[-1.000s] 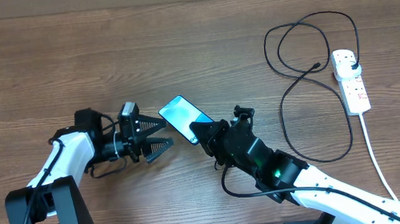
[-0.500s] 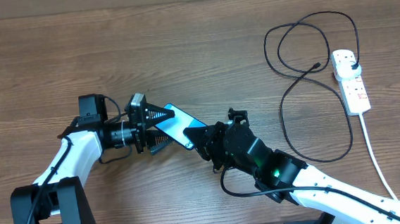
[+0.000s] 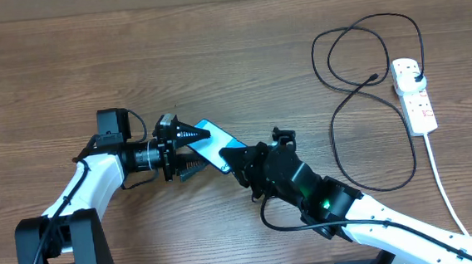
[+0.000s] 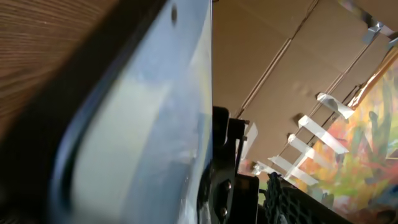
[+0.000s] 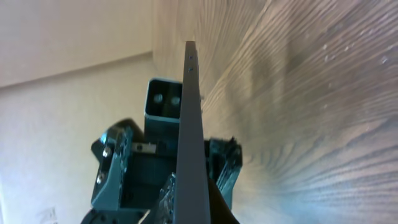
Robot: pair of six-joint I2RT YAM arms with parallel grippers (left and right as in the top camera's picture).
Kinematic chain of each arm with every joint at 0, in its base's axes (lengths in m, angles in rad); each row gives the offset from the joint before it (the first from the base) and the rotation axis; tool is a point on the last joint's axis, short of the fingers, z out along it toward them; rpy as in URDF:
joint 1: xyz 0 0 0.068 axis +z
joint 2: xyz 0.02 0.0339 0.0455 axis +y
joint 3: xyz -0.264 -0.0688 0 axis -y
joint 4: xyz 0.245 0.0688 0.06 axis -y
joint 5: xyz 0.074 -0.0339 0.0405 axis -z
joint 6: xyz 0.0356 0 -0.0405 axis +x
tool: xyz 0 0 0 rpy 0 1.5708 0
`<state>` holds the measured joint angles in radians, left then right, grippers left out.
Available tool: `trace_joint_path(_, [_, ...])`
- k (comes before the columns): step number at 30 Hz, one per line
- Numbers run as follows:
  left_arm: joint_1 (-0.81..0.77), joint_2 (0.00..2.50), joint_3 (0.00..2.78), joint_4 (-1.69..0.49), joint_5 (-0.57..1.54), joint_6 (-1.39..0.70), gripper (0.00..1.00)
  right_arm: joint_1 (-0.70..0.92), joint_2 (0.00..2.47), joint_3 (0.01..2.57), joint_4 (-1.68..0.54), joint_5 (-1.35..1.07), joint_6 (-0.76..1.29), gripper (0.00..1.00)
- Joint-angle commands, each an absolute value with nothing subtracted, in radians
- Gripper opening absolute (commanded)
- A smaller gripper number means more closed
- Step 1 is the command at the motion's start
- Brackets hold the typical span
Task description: Plug charger to phone and switch on socket
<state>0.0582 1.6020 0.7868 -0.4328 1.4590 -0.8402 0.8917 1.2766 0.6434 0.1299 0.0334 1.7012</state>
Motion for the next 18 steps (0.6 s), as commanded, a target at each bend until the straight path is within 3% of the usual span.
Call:
trace_joint_path(1, [0.049, 1.603, 0.785, -0.432, 1.423, -0.889, 0.75, 0.897, 1.271, 0.669, 0.136, 0.139, 1.698, 0.04])
trace_joint_path(10, [0.038, 1.603, 0.785, -0.422, 1.354, -0.975, 0.76, 0.897, 1.271, 0.669, 0.128, 0.202, 1.698, 0.04])
trace_joint_path(18, [0.01, 1.603, 0.785, -0.263, 1.316, -1.126, 0.74, 0.897, 1.289, 0.669, 0.124, 0.21, 1.698, 0.04])
